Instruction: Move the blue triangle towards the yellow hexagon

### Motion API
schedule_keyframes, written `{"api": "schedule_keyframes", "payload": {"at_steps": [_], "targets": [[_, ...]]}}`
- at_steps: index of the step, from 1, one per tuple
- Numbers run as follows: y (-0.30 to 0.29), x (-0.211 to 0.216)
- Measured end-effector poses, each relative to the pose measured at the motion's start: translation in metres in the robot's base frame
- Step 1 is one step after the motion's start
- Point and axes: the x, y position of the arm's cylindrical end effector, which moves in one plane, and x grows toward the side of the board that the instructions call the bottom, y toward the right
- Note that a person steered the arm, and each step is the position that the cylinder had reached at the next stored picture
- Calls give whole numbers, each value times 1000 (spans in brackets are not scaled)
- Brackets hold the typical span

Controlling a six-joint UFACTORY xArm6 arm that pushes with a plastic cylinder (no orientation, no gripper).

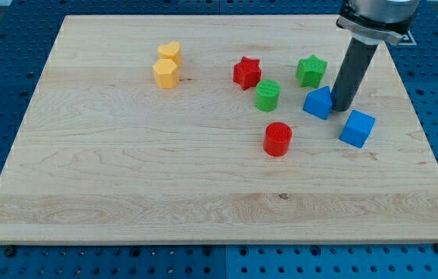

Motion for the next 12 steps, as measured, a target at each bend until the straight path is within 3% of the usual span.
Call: {"api": "schedule_keyframes", "payload": {"at_steps": [5, 7, 12], "targets": [[-113, 6], [-120, 36], [-147, 15]]}}
